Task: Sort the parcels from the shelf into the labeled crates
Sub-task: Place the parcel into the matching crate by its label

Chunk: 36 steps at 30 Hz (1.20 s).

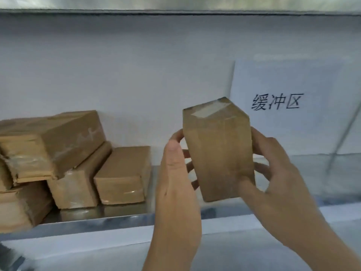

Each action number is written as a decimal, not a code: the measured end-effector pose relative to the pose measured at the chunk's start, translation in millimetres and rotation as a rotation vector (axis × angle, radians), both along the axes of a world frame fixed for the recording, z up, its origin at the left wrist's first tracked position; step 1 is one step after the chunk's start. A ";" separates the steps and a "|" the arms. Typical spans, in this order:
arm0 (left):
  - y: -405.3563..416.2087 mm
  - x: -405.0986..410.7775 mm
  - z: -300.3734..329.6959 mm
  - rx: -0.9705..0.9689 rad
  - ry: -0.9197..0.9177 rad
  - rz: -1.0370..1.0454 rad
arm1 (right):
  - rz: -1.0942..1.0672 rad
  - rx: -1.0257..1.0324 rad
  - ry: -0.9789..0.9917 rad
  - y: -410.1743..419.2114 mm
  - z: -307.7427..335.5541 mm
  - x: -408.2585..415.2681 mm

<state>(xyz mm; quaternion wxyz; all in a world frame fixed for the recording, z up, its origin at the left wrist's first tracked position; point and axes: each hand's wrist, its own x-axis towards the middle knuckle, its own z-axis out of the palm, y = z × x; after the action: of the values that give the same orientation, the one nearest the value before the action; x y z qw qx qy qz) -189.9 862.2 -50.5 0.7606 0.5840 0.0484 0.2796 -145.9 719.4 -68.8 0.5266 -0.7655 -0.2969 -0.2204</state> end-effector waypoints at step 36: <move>-763.3 -7.7 -140.7 0.441 0.207 -1.243 | -1.059 0.369 0.483 -725.0 -135.2 -164.8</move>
<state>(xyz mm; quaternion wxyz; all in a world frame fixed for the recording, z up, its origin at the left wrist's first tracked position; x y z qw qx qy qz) -197.6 98.9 -191.2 0.6345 0.6689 -0.2824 -0.2649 -310.7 -5.6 -204.1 0.5217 -0.7337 0.2948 -0.3203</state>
